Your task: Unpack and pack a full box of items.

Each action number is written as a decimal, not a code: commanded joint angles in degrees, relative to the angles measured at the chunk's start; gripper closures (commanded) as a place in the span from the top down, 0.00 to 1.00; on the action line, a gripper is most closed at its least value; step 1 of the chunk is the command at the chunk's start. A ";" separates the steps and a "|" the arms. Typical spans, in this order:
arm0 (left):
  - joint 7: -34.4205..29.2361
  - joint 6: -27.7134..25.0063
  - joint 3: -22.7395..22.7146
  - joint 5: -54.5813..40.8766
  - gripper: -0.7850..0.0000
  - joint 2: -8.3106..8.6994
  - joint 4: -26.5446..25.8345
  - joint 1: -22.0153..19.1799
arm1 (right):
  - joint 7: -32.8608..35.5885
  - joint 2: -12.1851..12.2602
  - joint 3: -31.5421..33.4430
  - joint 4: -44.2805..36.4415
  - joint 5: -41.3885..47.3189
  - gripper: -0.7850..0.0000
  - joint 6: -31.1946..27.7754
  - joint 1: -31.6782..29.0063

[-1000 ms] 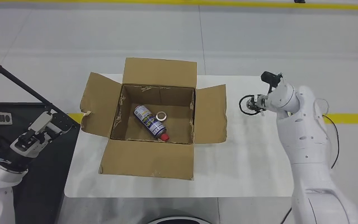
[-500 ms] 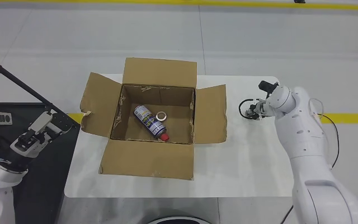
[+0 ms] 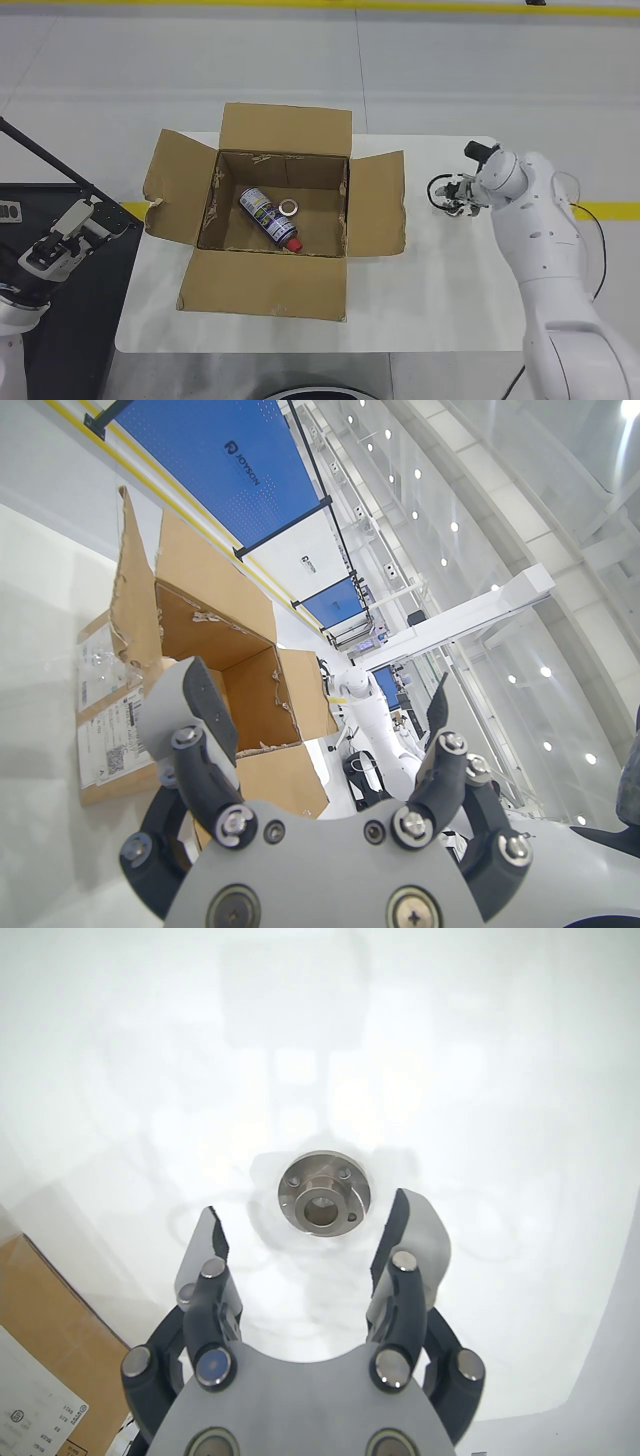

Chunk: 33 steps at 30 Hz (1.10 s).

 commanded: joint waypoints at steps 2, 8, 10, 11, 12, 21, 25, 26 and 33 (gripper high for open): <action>0.00 0.00 0.00 0.00 1.00 0.00 0.00 0.00 | 2.02 0.15 -0.69 -8.98 -2.18 1.00 2.04 -1.29; 0.00 0.00 0.00 0.00 1.00 0.00 0.00 0.00 | 7.17 0.22 -3.82 -33.25 -5.39 1.00 1.95 -5.92; 0.00 0.00 0.00 0.00 1.00 0.00 0.00 0.00 | 7.51 -0.03 -5.61 -38.91 -5.17 1.00 0.82 -6.38; 0.00 0.00 0.00 0.00 1.00 0.00 0.00 0.00 | 7.54 -0.15 -6.48 -40.60 -5.49 1.00 0.65 -6.40; 0.00 0.00 0.00 0.00 1.00 0.00 0.00 0.00 | 7.56 -0.32 -7.57 -42.24 -5.67 1.00 0.26 -6.17; 0.00 0.00 0.00 0.00 1.00 0.00 0.00 0.00 | 4.92 -2.55 -17.21 -48.05 -8.66 1.00 1.11 -1.15; 0.00 0.00 0.00 0.00 1.00 0.00 0.00 0.00 | 4.02 -3.67 -20.33 -48.62 -9.10 1.00 1.93 0.90; 0.00 0.00 0.00 0.00 1.00 0.00 0.00 0.00 | 3.86 -3.94 -21.04 -48.81 -8.60 1.00 1.60 1.21; 0.00 0.00 0.00 0.00 1.00 0.00 0.00 0.00 | 9.15 -5.89 -27.02 -46.04 -10.19 1.00 0.57 5.34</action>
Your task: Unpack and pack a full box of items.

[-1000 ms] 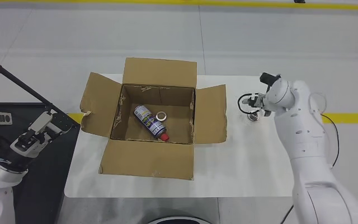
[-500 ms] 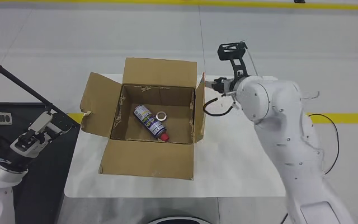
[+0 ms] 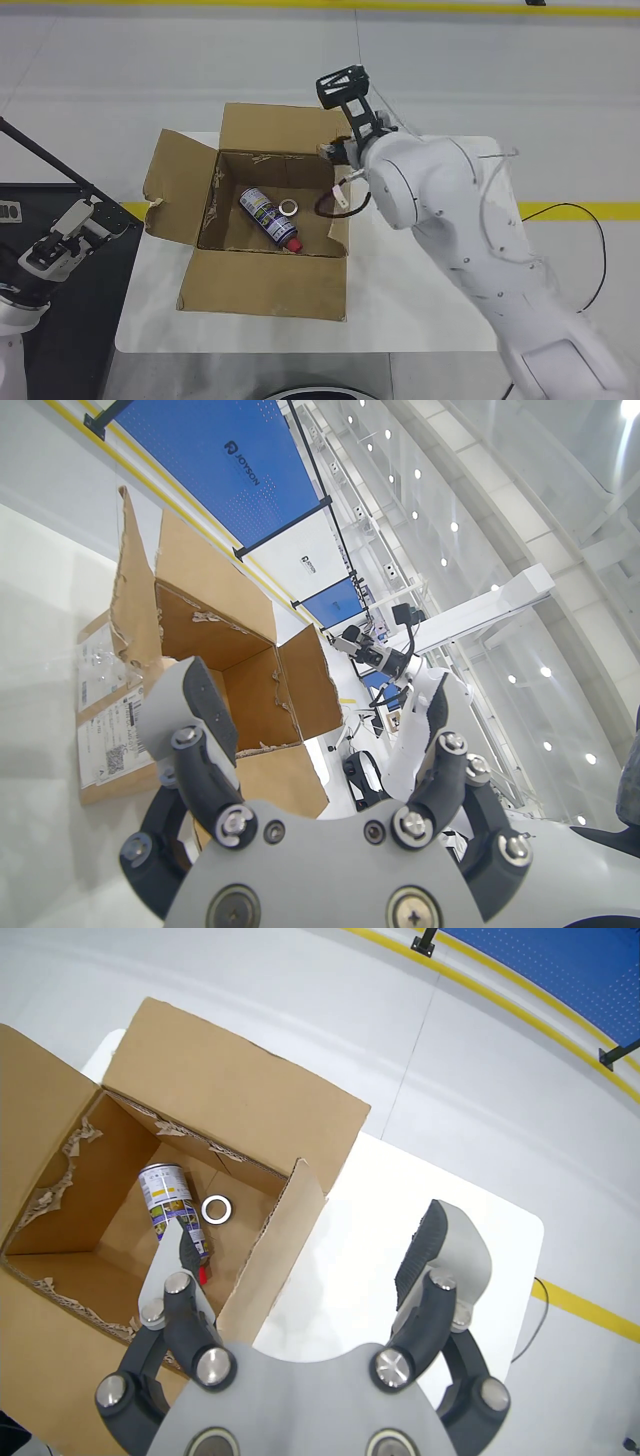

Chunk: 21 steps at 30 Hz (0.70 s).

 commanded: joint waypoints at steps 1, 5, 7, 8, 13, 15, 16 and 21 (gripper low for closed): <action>0.00 0.00 0.00 0.00 1.00 0.00 0.00 0.00 | 2.44 -0.49 -1.11 0.87 -0.86 1.00 0.93 1.10; 0.00 0.00 0.00 0.00 1.00 0.00 0.00 0.00 | 4.83 -1.16 -0.81 3.16 -1.61 1.00 0.22 1.66; 0.00 0.00 0.00 0.00 1.00 0.00 0.00 0.00 | 5.74 -1.35 0.12 3.72 -1.89 1.00 -0.68 1.04; 0.00 0.00 0.00 0.00 1.00 0.00 0.00 0.00 | 6.09 -1.44 0.64 3.37 -1.89 1.00 -1.03 0.70; 0.00 0.00 0.00 0.00 1.00 0.00 0.00 0.00 | 6.69 -1.75 2.59 0.49 -3.17 1.00 -1.63 -1.95; 0.00 0.00 0.00 0.00 1.00 0.00 0.00 0.00 | 7.26 -1.94 2.85 -0.84 -2.79 1.00 -2.20 -2.78; 0.00 0.00 0.00 0.00 1.00 0.00 0.00 0.00 | 7.64 -2.07 2.75 -1.35 -2.26 1.00 -2.59 -3.04; 0.00 0.00 0.00 0.00 1.00 0.00 0.00 0.00 | 8.14 -3.30 -0.29 1.05 -0.57 1.00 -3.86 -1.92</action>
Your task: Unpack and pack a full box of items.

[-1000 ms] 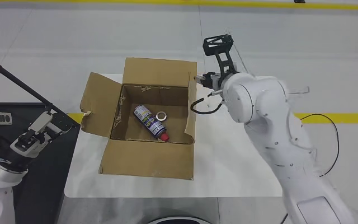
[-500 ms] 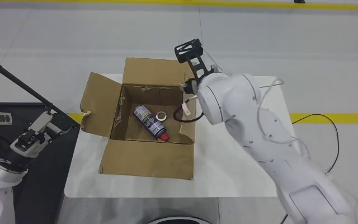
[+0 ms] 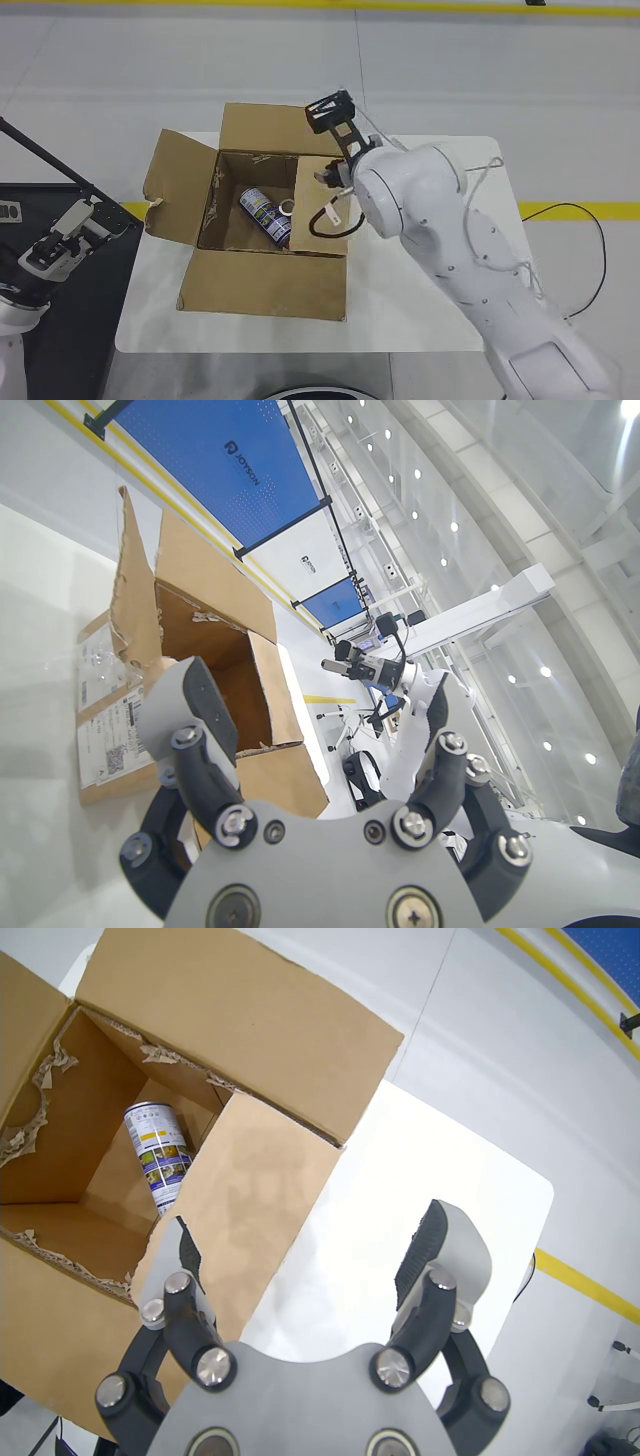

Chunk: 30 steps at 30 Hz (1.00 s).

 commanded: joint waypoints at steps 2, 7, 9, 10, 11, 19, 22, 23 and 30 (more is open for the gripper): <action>0.00 0.00 0.00 0.00 1.00 0.00 0.00 0.00 | 0.03 -1.16 -2.81 3.90 0.97 1.00 -0.18 2.08; 0.00 0.00 0.00 0.00 1.00 0.00 0.00 0.00 | -1.01 -4.22 -8.03 13.72 3.90 1.00 0.28 7.59; 0.00 0.00 0.00 0.00 1.00 0.00 0.00 0.00 | -1.53 -5.71 -10.34 17.56 5.01 1.00 0.60 9.73; 0.00 0.00 0.00 0.00 1.00 0.00 0.00 0.00 | -1.66 -6.50 -11.62 19.43 5.48 1.00 0.60 10.76; 0.00 0.00 0.00 0.00 1.00 0.00 0.00 0.00 | -1.87 -7.33 -12.84 21.17 5.89 1.00 0.71 11.78; 0.00 0.00 0.00 0.00 1.00 0.00 0.00 0.00 | -7.58 -13.65 -17.96 30.58 15.50 1.00 -2.31 15.97; 0.00 0.00 0.00 0.00 1.00 0.00 0.00 0.00 | -11.08 -15.04 -17.37 33.78 18.91 1.00 -3.68 16.80; 0.00 0.00 0.00 0.00 1.00 0.00 0.00 0.00 | -11.21 -15.49 -17.78 34.99 18.49 1.00 -3.36 17.35; 0.00 0.00 0.00 0.00 1.00 0.00 0.00 0.00 | -7.22 -19.57 -24.38 40.95 12.60 1.00 -0.65 19.31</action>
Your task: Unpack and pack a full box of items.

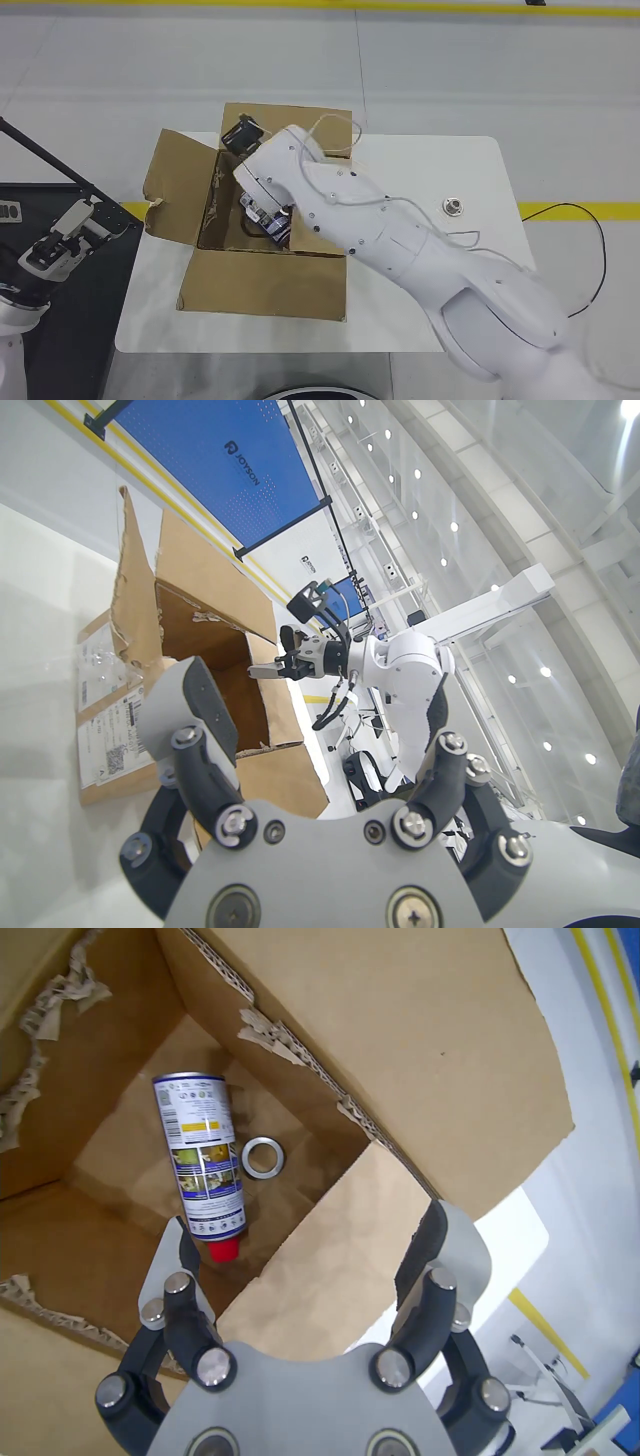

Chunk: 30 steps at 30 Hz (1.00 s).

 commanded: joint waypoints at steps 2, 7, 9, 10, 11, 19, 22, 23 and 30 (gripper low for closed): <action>0.00 0.00 0.00 0.00 1.00 0.00 0.00 0.00 | 1.66 -1.65 -1.92 2.43 -1.53 1.00 0.78 0.39; 0.00 0.00 0.00 0.00 1.00 0.00 0.00 0.00 | 5.31 -4.65 -4.56 6.87 -4.38 1.00 2.04 1.34; 0.00 0.00 0.00 0.00 1.00 0.00 0.00 0.00 | 7.41 -5.83 -5.63 8.58 -5.46 1.00 1.62 1.64; 0.00 0.00 0.00 0.00 1.00 0.00 0.00 0.00 | 7.83 -6.39 -5.96 9.76 -5.97 1.00 1.20 1.77; 0.00 0.00 0.00 0.00 1.00 0.00 0.00 0.00 | 8.23 -6.98 -6.19 10.94 -6.41 1.00 0.80 1.90; 0.00 0.00 0.00 0.00 1.00 0.00 0.00 0.00 | 8.34 -11.27 -7.91 19.45 -6.59 1.00 0.69 3.08; 0.00 0.00 0.00 0.00 1.00 0.00 0.00 0.00 | 8.34 -12.47 -7.95 21.59 -6.24 1.00 0.69 3.86; 0.00 0.00 0.00 0.00 1.00 0.00 0.00 0.00 | 8.34 -12.82 -7.91 22.15 -6.05 1.00 0.69 4.08; 0.00 0.00 0.00 0.00 1.00 0.00 0.00 0.00 | 8.34 -14.19 -8.25 26.19 -4.89 1.00 0.69 5.40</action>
